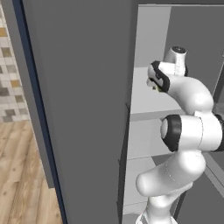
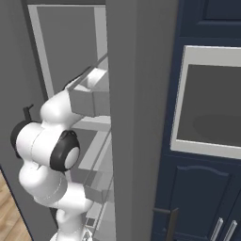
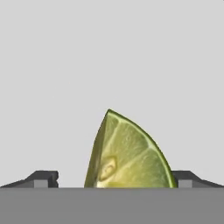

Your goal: There is a bowl on the dining counter. Grab a lemon wedge from the fridge and place it in the bowl. Then get the liquor bottle and glass cup from the cabinet and place them next to the bowl.

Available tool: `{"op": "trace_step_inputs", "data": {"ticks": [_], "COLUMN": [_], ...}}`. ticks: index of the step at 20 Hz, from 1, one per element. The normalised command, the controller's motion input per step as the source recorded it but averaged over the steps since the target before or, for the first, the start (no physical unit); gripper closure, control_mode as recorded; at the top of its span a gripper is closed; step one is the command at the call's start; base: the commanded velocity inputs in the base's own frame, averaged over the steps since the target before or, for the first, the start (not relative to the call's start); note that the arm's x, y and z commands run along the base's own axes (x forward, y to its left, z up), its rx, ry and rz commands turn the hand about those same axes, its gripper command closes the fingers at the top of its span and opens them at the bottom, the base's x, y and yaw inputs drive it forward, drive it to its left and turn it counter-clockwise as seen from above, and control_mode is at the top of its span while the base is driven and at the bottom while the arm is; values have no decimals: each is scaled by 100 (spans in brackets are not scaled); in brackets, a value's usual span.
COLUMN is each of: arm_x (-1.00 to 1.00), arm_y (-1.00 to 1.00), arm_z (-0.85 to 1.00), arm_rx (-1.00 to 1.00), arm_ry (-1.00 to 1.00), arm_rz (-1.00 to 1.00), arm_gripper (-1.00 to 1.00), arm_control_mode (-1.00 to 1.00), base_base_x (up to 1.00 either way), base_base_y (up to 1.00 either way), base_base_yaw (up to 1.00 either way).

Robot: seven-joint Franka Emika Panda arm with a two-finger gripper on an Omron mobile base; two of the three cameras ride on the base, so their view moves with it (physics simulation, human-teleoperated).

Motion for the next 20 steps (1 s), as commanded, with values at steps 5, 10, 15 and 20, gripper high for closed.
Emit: {"op": "trace_step_inputs", "data": {"ticks": [5,10,15,20], "arm_x": [14,-23,-75,-98], "arm_y": [22,8,36,51], "arm_z": [-46,-17,0,37], "arm_rx": [0,1,1,0], "arm_ry": [2,-3,-14,-19], "arm_rz": [4,3,1,0], "arm_gripper": [100,100,100,100], "arm_control_mode": [-100,-100,-100,-100], "base_base_x": [0,0,0,0], "base_base_y": [0,0,0,0], "base_base_yaw": [0,0,0,0]}}
